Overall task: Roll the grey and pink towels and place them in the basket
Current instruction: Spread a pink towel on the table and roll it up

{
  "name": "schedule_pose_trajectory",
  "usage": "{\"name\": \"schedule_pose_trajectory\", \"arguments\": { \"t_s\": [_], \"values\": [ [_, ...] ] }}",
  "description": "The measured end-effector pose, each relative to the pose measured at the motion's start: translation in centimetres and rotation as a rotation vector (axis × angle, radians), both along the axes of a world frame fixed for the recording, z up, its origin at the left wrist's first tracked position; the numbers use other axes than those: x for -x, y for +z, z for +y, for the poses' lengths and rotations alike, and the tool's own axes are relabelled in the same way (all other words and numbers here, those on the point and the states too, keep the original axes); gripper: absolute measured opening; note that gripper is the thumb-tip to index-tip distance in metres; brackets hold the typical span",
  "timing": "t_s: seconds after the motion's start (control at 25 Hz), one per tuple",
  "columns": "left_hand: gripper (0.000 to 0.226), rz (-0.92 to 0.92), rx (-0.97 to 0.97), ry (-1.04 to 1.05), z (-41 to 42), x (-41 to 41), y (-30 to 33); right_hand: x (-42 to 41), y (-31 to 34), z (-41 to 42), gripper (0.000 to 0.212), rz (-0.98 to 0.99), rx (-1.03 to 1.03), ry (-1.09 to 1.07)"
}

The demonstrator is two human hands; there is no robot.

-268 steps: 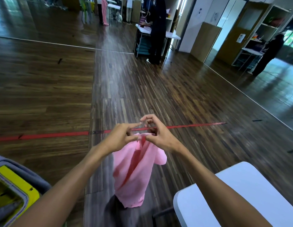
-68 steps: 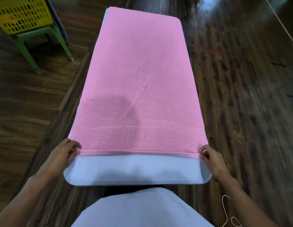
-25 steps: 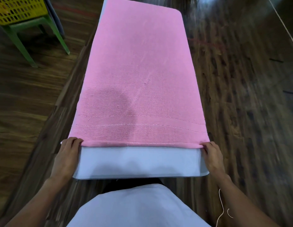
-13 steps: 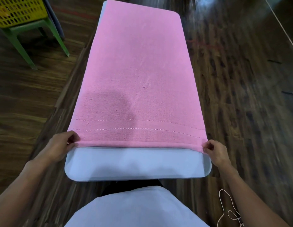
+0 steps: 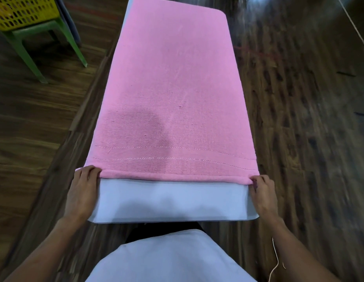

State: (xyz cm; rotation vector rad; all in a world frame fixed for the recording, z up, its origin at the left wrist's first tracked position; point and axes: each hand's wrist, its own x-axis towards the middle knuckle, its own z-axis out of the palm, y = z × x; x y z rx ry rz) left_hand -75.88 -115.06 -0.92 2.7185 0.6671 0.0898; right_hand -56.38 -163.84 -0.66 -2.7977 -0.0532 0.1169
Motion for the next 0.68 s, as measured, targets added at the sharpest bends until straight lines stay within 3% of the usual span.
{"name": "schedule_pose_trajectory", "arguments": {
  "t_s": [0.32,0.48,0.68],
  "values": [
    [0.035,0.09,0.102,-0.234,3.4,0.3,0.9,-0.8,1.2,-2.7,0.016,0.18,-0.035,0.143],
    [0.024,0.029,0.297,-0.114,5.3,-2.0,1.4,-3.2,2.0,-1.3,0.009,0.172,-0.101,-0.047],
    [0.009,-0.043,-0.091,-0.164,3.2,-3.2,1.5,-2.1,0.4,0.0,0.012,-0.048,0.121,-0.012]
  ]
}}
